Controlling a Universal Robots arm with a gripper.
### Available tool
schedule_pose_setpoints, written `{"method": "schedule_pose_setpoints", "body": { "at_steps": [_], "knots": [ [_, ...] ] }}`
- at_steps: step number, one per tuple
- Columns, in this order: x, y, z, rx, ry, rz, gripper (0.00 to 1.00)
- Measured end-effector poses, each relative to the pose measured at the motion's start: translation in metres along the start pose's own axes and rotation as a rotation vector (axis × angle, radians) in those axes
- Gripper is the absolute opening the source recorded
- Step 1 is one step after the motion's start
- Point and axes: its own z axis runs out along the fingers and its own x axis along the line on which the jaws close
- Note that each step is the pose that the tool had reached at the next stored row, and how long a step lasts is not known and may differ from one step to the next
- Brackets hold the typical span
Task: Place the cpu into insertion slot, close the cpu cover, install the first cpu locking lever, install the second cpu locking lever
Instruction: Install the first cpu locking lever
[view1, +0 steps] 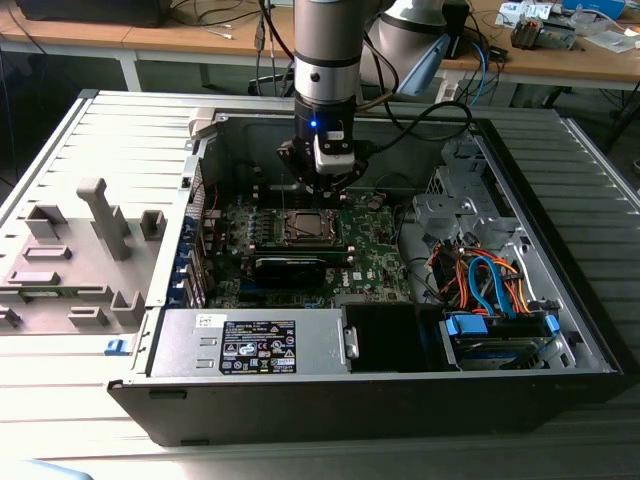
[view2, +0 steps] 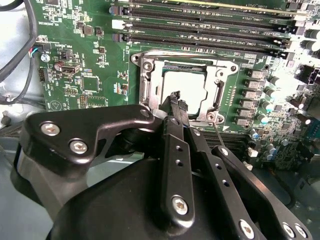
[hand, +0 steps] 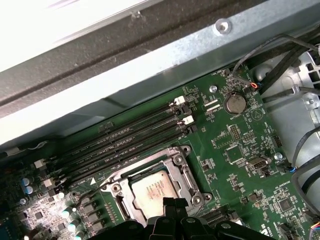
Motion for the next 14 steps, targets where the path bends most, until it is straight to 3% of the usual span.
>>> {"method": "schedule_pose_setpoints", "body": {
  "at_steps": [14],
  "knots": [
    [0.0000,0.0000,0.0000,-0.0014,-0.0013,-0.029,0.11]
  ]
}}
